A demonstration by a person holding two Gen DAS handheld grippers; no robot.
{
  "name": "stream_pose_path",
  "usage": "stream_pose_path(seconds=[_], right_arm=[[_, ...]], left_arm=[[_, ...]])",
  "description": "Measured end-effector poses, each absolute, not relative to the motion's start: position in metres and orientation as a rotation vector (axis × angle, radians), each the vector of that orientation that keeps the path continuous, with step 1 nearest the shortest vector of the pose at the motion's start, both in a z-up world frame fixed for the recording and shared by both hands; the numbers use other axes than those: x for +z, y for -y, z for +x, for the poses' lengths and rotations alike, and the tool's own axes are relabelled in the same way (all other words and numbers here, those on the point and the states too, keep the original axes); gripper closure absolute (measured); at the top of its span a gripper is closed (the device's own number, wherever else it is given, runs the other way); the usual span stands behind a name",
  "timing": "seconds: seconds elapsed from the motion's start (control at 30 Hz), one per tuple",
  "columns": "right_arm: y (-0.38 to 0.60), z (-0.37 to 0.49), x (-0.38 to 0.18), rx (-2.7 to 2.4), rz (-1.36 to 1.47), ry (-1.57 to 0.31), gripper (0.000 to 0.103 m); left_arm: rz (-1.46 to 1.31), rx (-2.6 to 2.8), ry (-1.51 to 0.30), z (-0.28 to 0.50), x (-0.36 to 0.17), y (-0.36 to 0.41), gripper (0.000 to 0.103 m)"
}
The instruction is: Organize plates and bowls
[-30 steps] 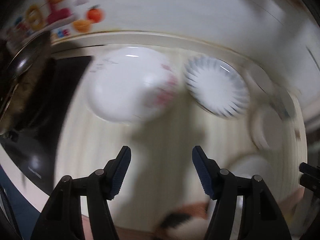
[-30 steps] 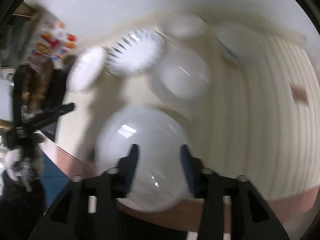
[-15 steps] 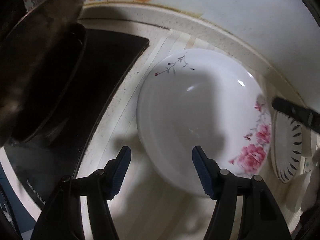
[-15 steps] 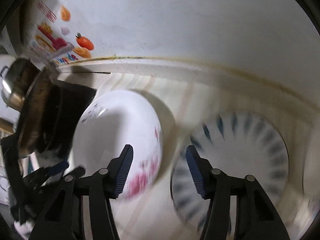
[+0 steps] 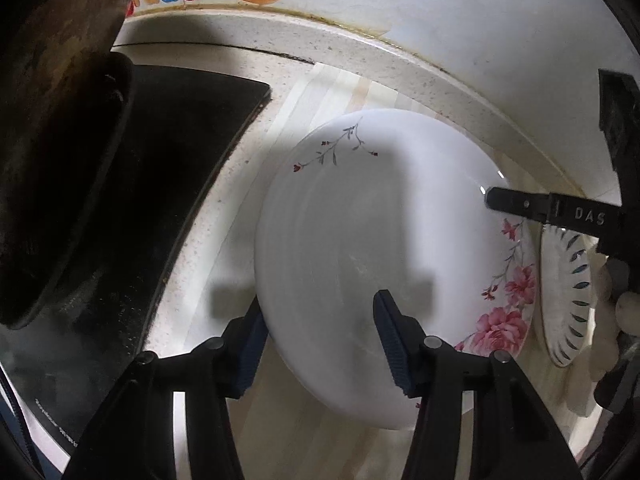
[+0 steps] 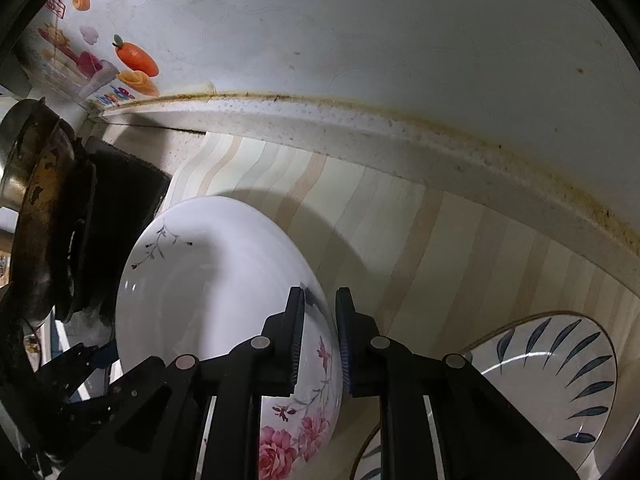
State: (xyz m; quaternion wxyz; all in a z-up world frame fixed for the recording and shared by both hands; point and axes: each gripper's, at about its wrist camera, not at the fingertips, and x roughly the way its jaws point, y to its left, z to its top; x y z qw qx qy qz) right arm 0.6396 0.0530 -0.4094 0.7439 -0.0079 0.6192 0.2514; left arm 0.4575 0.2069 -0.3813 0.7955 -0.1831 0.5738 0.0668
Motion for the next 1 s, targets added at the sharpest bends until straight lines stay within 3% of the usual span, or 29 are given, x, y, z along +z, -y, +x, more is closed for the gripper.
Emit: stream_pose_path(seconds=[0.57,1.0], right_arm=[[-0.001,0.598,-0.373,0.512,0.027,-1.361,0.085],[0.073,0.513,-0.321,0.478,0.085,-1.327,0.085]], left_arm=[[-0.357,0.043,-1.210,0.435,-0.326,-0.177,0.053],[-0.253,-0.072,-1.213,0.381,-0.285,-0.111,0.053]])
